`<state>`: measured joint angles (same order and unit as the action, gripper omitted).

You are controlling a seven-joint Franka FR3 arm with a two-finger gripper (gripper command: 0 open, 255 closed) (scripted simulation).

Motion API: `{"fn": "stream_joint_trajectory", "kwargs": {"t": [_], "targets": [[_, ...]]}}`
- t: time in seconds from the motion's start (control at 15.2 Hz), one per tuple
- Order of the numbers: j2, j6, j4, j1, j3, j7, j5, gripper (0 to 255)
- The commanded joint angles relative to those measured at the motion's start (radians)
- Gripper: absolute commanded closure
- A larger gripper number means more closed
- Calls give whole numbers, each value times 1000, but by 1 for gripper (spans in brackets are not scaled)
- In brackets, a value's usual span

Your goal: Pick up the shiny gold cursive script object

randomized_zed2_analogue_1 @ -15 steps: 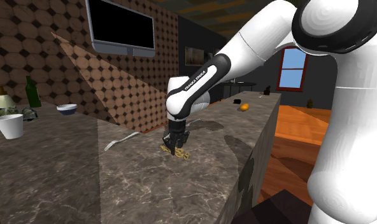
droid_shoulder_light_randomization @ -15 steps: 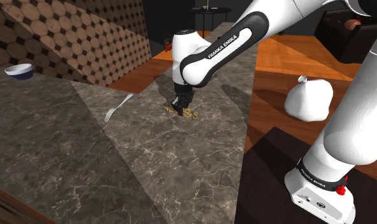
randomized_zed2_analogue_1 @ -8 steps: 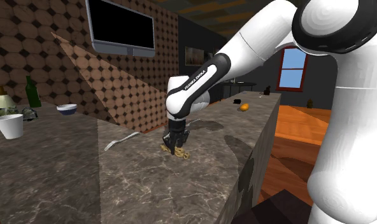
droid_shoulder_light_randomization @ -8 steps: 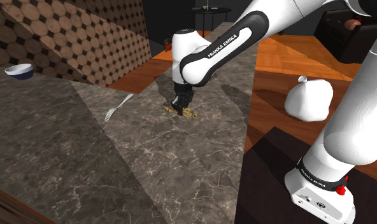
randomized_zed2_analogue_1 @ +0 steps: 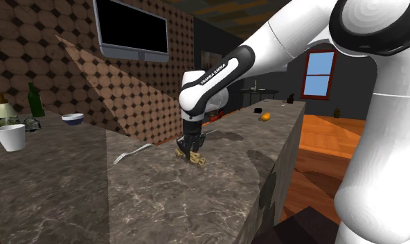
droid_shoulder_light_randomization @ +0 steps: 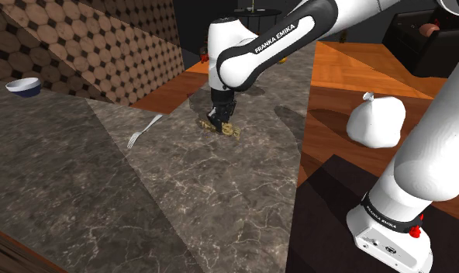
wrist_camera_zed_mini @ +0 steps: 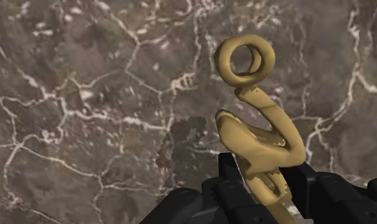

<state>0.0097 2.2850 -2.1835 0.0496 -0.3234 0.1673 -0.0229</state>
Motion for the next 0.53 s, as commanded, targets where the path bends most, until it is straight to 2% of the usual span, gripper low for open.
{"fn": "stream_joint_trajectory", "kwargs": {"t": [0.0,0.46], "targets": [[-13,-24,12,0,0,-4,6,255],[-43,-92,51,-1,1,-14,19,255]]}}
